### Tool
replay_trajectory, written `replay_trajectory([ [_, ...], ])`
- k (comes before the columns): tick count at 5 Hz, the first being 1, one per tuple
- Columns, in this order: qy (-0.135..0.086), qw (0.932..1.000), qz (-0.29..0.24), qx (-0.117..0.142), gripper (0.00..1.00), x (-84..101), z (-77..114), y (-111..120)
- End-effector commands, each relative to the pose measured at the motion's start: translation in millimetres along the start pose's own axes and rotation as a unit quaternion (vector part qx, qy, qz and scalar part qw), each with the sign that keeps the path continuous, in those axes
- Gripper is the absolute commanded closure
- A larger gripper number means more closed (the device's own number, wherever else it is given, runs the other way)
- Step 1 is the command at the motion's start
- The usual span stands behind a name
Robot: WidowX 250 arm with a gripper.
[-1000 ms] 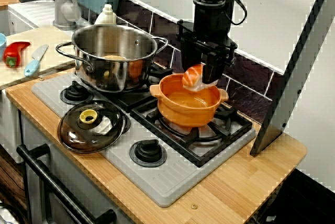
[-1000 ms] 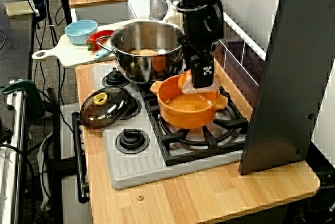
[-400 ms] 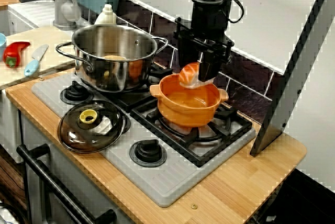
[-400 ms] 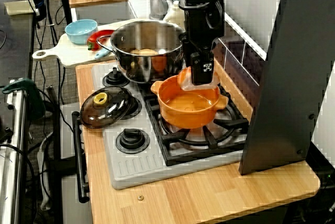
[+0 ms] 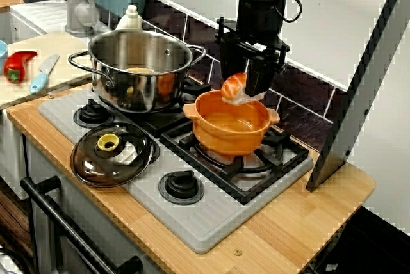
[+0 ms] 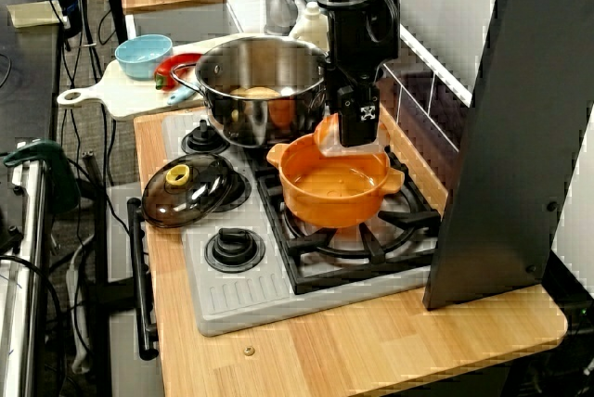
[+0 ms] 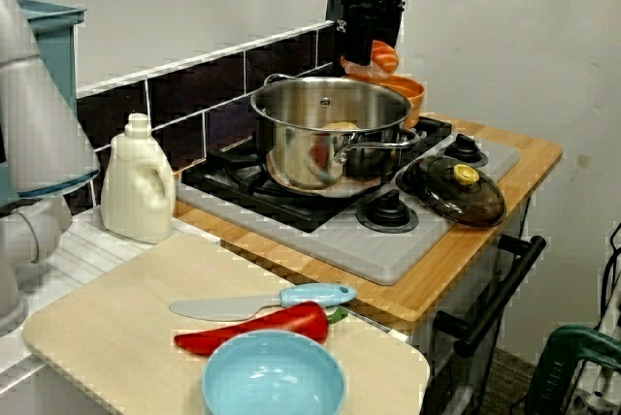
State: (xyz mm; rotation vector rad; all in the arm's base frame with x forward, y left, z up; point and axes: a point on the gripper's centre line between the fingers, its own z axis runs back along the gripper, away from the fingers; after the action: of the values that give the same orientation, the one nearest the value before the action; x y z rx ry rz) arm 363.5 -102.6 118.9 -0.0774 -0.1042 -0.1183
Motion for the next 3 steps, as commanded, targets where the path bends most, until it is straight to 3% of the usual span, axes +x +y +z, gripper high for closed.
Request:
replay_trajectory([
  [1,-0.041,0.9991,-0.003,0.002,1.00,-2.5,20.7,0.9],
  [3,-0.030,0.9995,0.005,0.007,1.00,-0.7,11.6,7.6],
])
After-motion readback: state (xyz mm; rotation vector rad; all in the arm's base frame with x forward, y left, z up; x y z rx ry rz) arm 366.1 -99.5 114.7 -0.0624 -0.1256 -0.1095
